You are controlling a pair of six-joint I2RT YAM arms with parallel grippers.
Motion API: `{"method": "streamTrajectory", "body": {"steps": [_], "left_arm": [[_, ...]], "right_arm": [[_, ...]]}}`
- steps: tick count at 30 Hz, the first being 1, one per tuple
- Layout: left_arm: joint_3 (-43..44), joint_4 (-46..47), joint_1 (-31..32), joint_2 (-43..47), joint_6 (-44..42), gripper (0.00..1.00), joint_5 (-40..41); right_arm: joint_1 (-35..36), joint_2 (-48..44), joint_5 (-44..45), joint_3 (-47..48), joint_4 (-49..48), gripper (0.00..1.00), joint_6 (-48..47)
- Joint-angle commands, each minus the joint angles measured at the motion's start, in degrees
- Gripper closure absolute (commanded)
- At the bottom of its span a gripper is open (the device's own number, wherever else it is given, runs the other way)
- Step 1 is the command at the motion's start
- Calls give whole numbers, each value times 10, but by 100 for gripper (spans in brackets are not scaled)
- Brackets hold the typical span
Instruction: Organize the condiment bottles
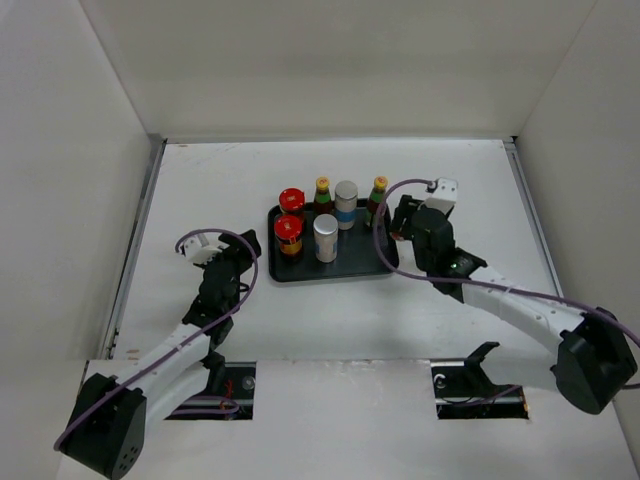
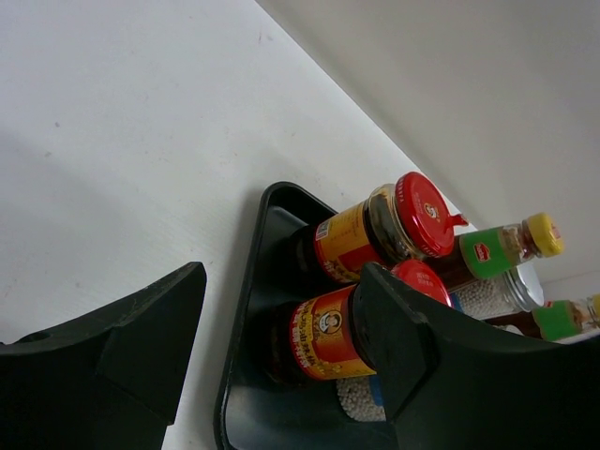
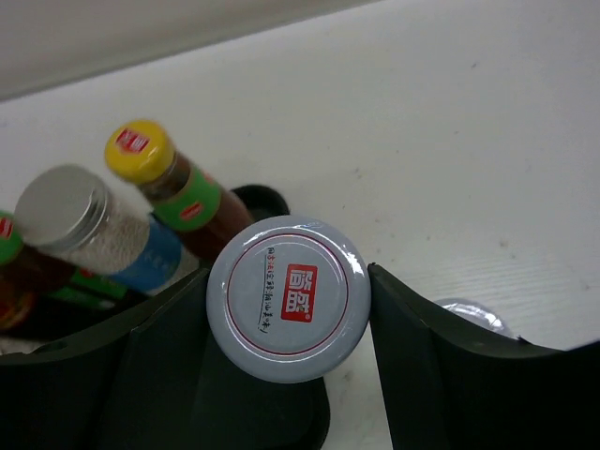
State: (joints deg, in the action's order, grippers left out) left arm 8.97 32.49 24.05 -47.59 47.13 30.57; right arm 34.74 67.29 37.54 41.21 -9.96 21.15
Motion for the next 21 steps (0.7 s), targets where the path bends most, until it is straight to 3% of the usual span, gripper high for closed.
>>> {"method": "streamTrajectory", "body": {"steps": [1,8,17,21], "left_arm": [[-4,32,0,-2,4,34,-2],[-9,30,-5,17,0,34,1],[-10,33,-5,4,4,34,-4],[-7,34,-3,0,4,34,-3]], "right_arm": [[47,6,7,17,-37,43,23],[92,129,-28,66,-106,42,28],[93,259,-43,116,-166,39,28],[96,277,-45,129,-173,23,39]]}}
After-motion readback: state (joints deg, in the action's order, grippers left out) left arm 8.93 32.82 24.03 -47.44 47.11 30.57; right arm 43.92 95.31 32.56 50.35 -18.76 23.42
